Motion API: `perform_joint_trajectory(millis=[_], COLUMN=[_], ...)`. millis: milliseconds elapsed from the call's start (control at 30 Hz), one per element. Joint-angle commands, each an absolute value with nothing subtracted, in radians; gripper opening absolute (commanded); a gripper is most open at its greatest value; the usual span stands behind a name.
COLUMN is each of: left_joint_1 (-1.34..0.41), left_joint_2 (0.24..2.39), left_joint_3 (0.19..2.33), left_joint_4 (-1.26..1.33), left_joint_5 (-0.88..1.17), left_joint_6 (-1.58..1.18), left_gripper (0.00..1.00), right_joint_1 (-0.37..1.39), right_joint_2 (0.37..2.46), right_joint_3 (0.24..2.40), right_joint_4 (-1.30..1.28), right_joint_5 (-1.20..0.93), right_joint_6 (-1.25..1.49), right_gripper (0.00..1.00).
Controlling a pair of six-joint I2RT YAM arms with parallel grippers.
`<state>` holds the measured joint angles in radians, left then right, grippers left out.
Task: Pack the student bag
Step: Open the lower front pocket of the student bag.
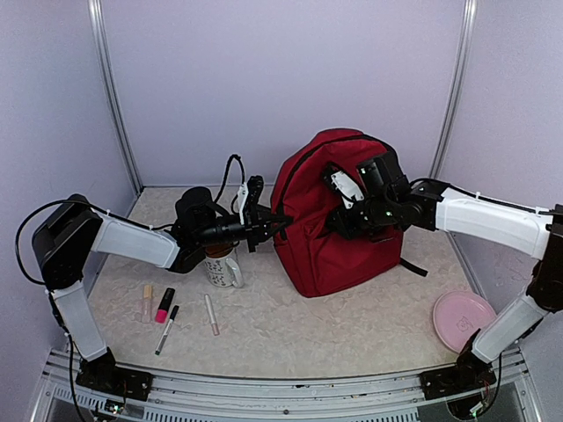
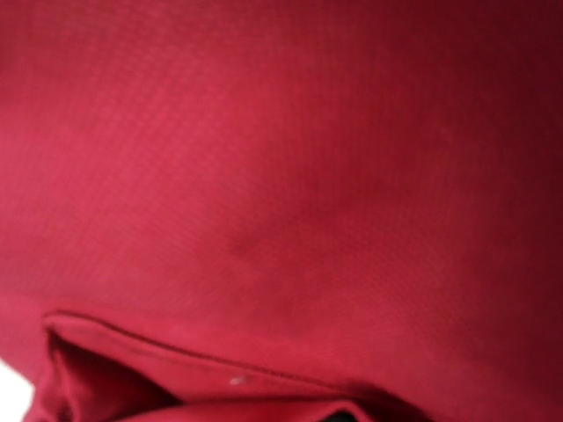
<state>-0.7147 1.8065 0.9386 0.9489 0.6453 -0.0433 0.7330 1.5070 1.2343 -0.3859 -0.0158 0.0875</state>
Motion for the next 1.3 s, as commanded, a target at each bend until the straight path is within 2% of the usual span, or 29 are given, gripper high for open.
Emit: perform_joint_trajectory(millis=[0,133,333,533,667,767,867,967,1033,1267], left_joint_1=[-0.724,-0.726,-0.727,-0.729,-0.731,-0.732,-0.732,-0.732,-0.732,-0.733], left_joint_2=[1.764,1.765,1.765,1.767,1.77,1.771,1.771,1.772,1.772,1.77], left_joint_3=[0.937,0.937,0.94,0.945,0.949,0.952,0.954,0.959,0.96,0.958], left_joint_4=[0.976,0.972,0.967,0.959,0.953,0.941,0.935,0.926,0.925,0.92], left_joint_5=[0.679,0.678,0.675,0.672,0.671,0.67,0.667,0.668,0.67,0.669], left_joint_6=[-0.023,-0.017,-0.013,-0.011,-0.008,-0.003,0.002,0.004,0.004,0.011], left_gripper=[0.0,0.0,0.0,0.0,0.0,0.0,0.0,0.0,0.0,0.0], right_joint_1=[0.716,0.701,0.712,0.736,0.741,0.738,0.738,0.738,0.738,0.721], right_joint_2=[1.548,1.544,1.452,1.35,1.216,1.207,1.236,1.241,1.249,1.322], right_joint_3=[1.235,1.212,1.14,1.154,1.065,1.029,1.053,1.067,1.047,0.994], right_joint_4=[-0.484,-0.555,-0.623,-0.68,-0.492,-0.436,-0.508,-0.597,-0.59,-0.51], right_joint_5=[0.115,0.078,-0.209,-0.219,-0.165,-0.156,-0.278,-0.432,-0.404,-0.207], right_joint_6=[0.106,0.1,-0.013,-0.095,-0.292,-0.466,-0.626,-0.808,-0.85,-0.973], right_gripper=[0.27,0.3,0.35,0.42,0.47,0.46,0.47,0.59,0.63,0.65])
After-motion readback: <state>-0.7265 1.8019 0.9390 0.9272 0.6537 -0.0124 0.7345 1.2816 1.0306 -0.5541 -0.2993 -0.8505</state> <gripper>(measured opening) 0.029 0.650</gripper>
